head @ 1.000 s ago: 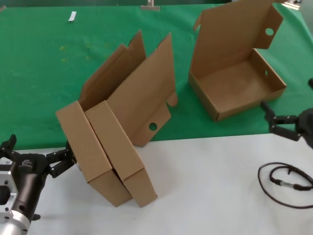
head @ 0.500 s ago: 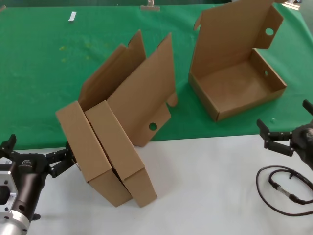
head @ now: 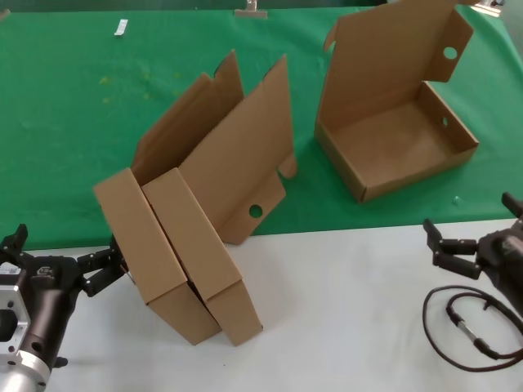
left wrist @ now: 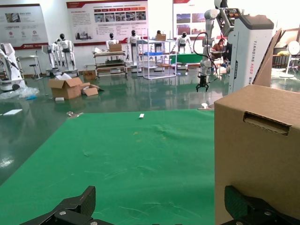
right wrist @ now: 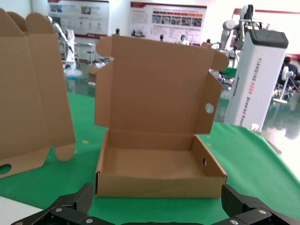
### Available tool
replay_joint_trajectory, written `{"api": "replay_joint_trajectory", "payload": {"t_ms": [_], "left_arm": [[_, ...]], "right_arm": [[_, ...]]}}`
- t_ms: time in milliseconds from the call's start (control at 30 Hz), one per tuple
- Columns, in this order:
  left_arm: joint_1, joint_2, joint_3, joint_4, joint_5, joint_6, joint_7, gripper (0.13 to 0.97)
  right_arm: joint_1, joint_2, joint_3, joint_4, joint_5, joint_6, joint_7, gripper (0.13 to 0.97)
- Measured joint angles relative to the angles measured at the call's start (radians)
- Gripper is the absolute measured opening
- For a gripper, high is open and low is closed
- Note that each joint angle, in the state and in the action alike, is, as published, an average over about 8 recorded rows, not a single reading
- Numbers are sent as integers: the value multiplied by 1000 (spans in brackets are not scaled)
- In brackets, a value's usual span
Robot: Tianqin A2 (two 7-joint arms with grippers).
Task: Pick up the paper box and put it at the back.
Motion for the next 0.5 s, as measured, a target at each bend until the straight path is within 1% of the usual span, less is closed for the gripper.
{"api": "replay_joint_trajectory", "payload": {"t_ms": [500], "left_arm": [[0,0,0,0,0,0,0,966]], "right_arm": [[-135,3,-133,191,-35,250,165,966]]}}
